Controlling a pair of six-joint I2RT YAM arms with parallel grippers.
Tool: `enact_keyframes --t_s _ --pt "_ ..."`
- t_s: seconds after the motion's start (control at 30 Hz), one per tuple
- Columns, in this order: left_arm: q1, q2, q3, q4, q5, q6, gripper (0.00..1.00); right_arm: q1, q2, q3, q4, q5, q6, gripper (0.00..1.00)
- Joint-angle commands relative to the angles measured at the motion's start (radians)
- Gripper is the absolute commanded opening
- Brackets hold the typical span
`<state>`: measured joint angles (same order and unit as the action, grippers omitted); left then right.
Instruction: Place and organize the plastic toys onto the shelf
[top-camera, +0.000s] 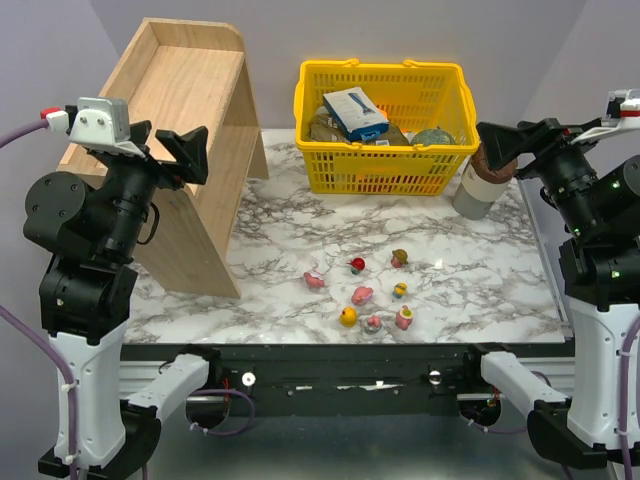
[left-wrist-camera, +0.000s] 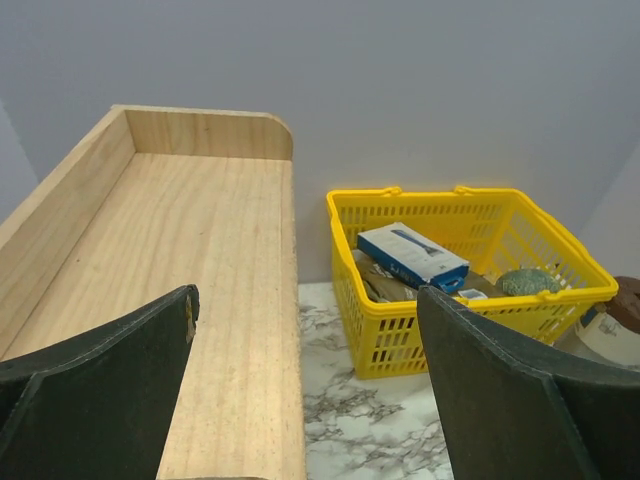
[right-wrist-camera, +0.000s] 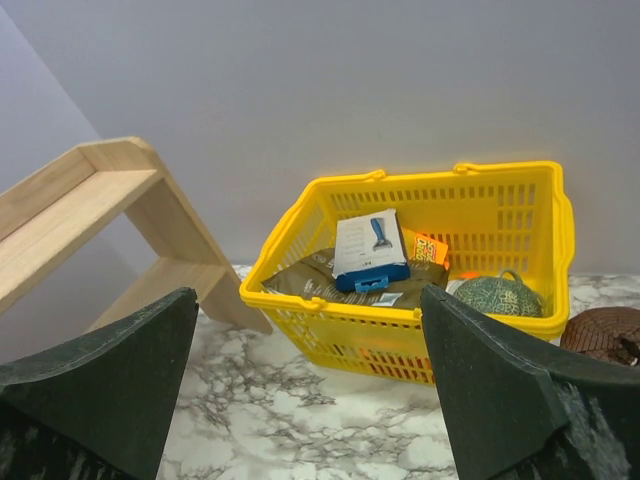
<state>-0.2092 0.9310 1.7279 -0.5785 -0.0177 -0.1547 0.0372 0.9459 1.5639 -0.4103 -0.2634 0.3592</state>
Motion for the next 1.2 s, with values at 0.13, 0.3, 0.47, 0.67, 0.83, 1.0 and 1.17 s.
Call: enact_keyframes --t_s 0.13,0.3,0.47,0.67,0.83,1.0,1.17 --pt "-0.133 0.069 0.131 -0.008 0.479 0.021 0.99 -0.008 -0.002 -0.045 -0.073 -0.189 -0.005 1.00" --pt "-0.232 0.152 0.111 0.152 0.697 -0.144 0.99 -0.005 -0.013 -0.146 -0.074 -0.206 0.043 1.00" --pt "-0.412 0.227 0.085 0.123 0.592 -0.102 0.99 0.023 -0.038 -0.267 -0.099 -0.180 0.054 1.00" --pt "-0.640 0.298 0.023 0.100 0.420 -0.025 0.99 0.030 -0.079 -0.427 -0.134 -0.123 0.053 1.00" --pt "-0.768 0.324 -0.120 0.127 0.178 -0.022 0.99 0.032 -0.117 -0.510 -0.151 -0.051 0.064 1.00" --pt "-0.792 0.359 -0.275 0.190 0.102 -0.075 0.99 0.030 -0.147 -0.550 -0.168 -0.010 0.076 1.00" --pt "-0.794 0.406 -0.399 0.272 0.047 -0.088 0.99 0.032 -0.164 -0.561 -0.176 -0.008 0.083 1.00"
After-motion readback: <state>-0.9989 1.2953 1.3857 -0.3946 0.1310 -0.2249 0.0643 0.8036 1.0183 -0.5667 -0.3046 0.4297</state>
